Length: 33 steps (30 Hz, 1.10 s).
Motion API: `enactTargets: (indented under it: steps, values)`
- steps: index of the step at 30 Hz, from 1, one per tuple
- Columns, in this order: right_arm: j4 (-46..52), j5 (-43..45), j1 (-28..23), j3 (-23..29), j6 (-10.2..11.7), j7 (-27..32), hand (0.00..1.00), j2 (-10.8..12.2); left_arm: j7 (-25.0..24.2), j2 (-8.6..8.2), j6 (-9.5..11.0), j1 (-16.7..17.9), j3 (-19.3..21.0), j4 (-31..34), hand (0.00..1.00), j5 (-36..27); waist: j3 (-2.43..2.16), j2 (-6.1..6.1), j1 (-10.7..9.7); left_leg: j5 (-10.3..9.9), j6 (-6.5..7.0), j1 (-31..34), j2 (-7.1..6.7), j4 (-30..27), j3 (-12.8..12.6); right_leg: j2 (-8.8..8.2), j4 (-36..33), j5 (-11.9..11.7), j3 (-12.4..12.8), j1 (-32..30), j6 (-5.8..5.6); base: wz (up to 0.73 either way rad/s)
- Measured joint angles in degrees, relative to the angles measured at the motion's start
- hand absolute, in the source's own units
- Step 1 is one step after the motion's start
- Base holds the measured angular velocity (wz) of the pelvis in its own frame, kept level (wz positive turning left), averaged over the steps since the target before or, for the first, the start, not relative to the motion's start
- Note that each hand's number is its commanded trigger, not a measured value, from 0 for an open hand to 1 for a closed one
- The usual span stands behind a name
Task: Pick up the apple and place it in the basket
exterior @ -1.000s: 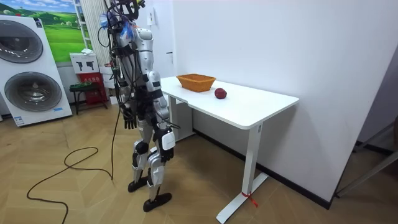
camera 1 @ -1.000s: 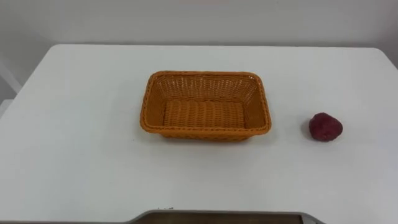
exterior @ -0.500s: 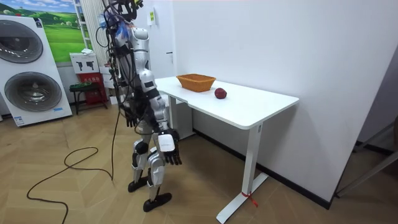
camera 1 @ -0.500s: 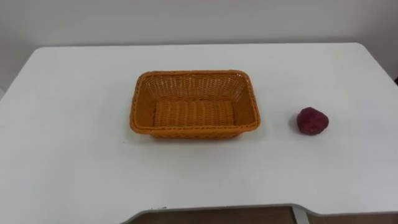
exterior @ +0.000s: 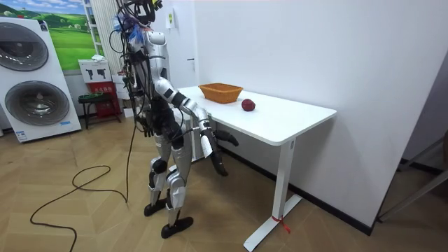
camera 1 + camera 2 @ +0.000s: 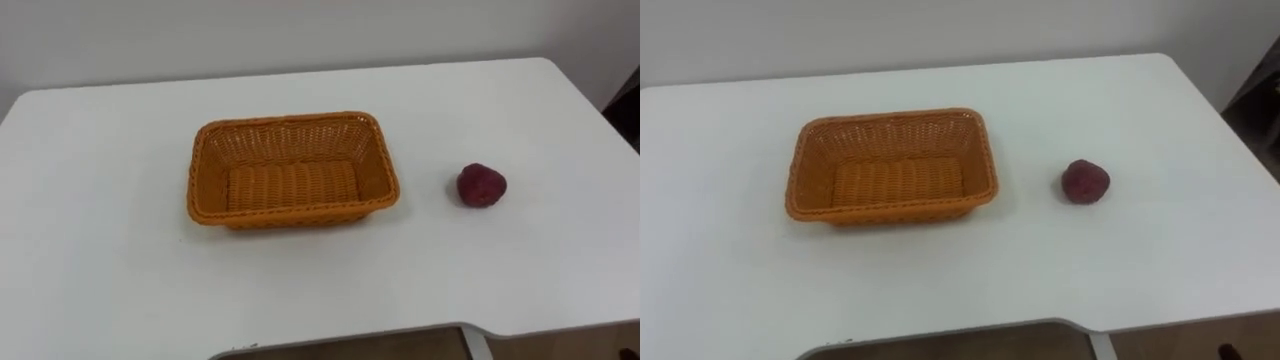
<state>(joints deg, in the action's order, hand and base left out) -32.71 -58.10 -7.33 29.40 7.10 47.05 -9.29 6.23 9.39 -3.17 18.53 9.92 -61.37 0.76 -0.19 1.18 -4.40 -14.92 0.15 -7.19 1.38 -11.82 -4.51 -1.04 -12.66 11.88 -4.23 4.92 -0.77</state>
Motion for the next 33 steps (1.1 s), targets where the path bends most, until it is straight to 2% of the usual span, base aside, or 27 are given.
enactTargets:
  steps: [4,8,12,15,17,21,23,33]
  values:
    - [7.71,7.20,0.31,-0.73,2.79,6.84,0.00,0.01,0.04,0.06,2.30,-0.16,-0.02,-0.49,0.00,0.01,0.18,-0.25,0.30,0.01,0.03,1.39,-0.02,-0.90,-0.06,0.00,-0.05,0.02,0.25,-1.21,-0.01,0.00]
    - [14.10,17.66,0.32,-1.60,6.38,12.83,0.00,-0.14,0.02,0.10,2.57,0.03,-0.09,-0.66,0.00,0.76,0.20,-0.39,0.69,0.09,0.14,2.65,-0.02,-1.09,0.03,0.03,-0.06,-0.02,0.34,-2.73,-0.02,0.00]
    - [17.80,30.87,0.42,-3.58,7.42,16.25,0.00,-0.52,0.03,0.10,3.42,-0.66,-1.88,-1.44,0.00,1.46,0.19,-0.82,1.83,0.10,0.16,3.48,-0.03,-1.28,0.03,0.06,0.01,-0.38,0.35,-3.03,-0.06,0.00]
    - [19.27,38.39,0.61,-7.13,7.80,17.22,0.00,-2.00,0.06,0.21,3.47,-1.55,-3.60,-1.41,0.00,1.49,0.21,-0.97,2.93,0.13,0.17,3.34,-0.02,-0.86,-0.04,0.04,-0.13,-0.41,0.31,-3.12,-0.04,0.00]
    - [23.72,43.86,0.78,-10.38,7.87,15.74,0.00,-2.26,-0.46,0.27,3.54,-1.81,-5.27,-1.04,0.00,2.30,0.13,-1.19,3.20,0.16,0.16,3.12,0.02,-0.77,-0.05,0.07,-0.08,-0.42,0.27,-3.14,-0.04,0.00]
    - [24.97,49.79,1.30,-14.60,7.95,10.79,0.00,-2.99,-0.84,0.29,4.53,-2.41,-5.93,-0.91,0.00,2.12,0.17,-0.97,4.09,0.16,0.15,2.40,0.11,-0.34,-0.05,0.20,0.06,-0.43,0.31,-2.85,-0.02,0.00]
    - [25.14,53.46,1.33,-17.26,7.96,7.73,0.00,-2.99,-1.15,0.31,5.64,-2.79,-6.22,-0.85,0.00,2.12,0.42,-0.78,4.76,0.16,0.15,2.57,0.08,-0.29,-0.05,0.17,0.09,-0.45,0.33,-2.91,0.01,0.00]
    - [25.04,55.99,1.63,-25.68,7.82,-5.38,0.00,-3.03,-2.08,0.27,5.90,-3.11,-6.84,-1.86,0.00,2.19,0.39,-0.86,5.58,0.18,0.15,2.09,0.11,-0.23,0.20,0.09,0.36,-0.50,-0.24,-2.18,0.06,0.01]
